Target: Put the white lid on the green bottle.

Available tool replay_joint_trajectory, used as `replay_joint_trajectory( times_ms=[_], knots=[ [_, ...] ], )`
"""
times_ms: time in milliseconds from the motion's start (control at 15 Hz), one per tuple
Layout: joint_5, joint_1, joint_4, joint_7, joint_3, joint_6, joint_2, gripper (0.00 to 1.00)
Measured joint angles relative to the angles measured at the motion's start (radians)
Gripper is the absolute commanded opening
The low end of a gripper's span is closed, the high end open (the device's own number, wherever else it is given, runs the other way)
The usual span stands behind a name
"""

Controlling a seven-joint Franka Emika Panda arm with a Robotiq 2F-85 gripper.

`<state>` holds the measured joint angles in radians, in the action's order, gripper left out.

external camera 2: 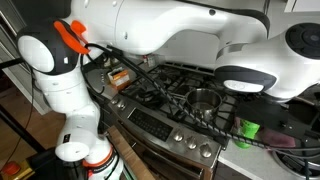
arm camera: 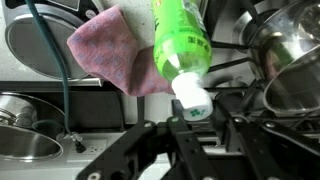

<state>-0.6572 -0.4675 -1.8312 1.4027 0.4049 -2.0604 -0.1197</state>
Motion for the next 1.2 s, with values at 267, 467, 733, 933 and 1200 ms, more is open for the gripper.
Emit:
replay_joint_trajectory(
  times_ms=[267, 467, 733, 933, 1200],
  knots=[
    [-0.006, -0.002, 0.0, 0.013, 0.0, 0.0, -0.001, 0.08],
    [-0.018, -0.003, 0.0, 0.019, 0.0, 0.0, -0.003, 0.08],
    [-0.03, -0.003, 0.0, 0.027, 0.0, 0.0, -0.004, 0.08],
    [-0.03, -0.004, 0.0, 0.034, 0.0, 0.0, -0.005, 0.08],
    [-0.03, -0.007, 0.0, 0.041, 0.0, 0.0, -0.009, 0.08]
  ],
)
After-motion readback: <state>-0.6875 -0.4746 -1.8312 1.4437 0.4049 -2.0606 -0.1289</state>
